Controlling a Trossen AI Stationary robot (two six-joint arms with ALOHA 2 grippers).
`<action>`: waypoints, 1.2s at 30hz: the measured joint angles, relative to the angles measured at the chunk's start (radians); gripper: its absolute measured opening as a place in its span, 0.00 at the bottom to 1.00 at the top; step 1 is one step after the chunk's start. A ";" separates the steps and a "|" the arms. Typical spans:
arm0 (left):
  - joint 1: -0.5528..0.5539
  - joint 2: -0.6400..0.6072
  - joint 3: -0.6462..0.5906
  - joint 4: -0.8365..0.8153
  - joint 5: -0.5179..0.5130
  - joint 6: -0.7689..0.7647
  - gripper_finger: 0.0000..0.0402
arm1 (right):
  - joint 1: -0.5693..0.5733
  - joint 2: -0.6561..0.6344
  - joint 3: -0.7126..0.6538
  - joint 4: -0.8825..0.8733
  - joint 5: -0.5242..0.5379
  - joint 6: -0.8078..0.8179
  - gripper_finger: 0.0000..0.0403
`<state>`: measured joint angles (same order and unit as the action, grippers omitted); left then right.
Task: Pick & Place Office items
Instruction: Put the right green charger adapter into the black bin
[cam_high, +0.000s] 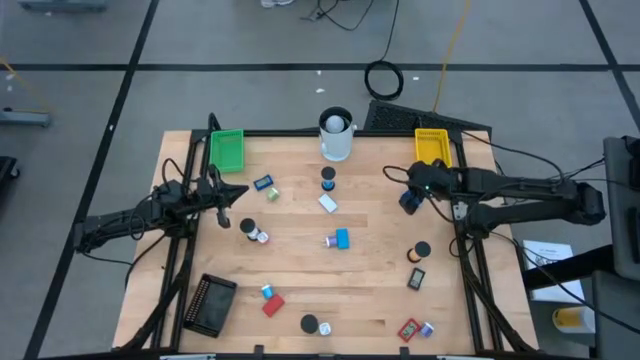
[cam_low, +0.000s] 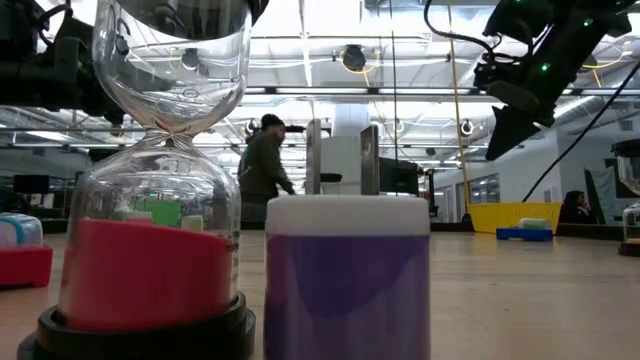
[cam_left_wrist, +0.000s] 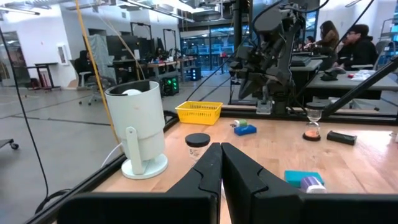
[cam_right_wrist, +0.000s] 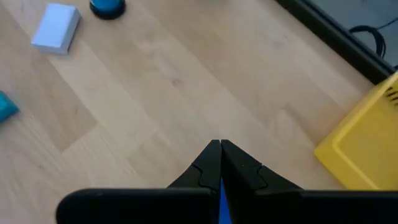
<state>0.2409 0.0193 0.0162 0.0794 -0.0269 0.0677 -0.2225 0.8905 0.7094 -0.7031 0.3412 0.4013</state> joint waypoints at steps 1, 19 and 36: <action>0.000 0.000 0.000 0.000 0.000 0.000 0.02 | 0.007 0.000 0.007 -0.017 0.000 0.007 0.01; 0.000 0.000 0.000 -0.002 0.000 0.006 0.02 | 0.172 0.140 0.131 -0.117 0.050 0.167 0.03; 0.000 0.000 0.000 -0.020 0.000 0.013 0.02 | 0.007 0.065 0.074 -0.224 -0.004 0.157 0.23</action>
<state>0.2409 0.0193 0.0162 0.0594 -0.0273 0.0802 -0.2157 0.9559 0.7839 -0.9270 0.3368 0.5584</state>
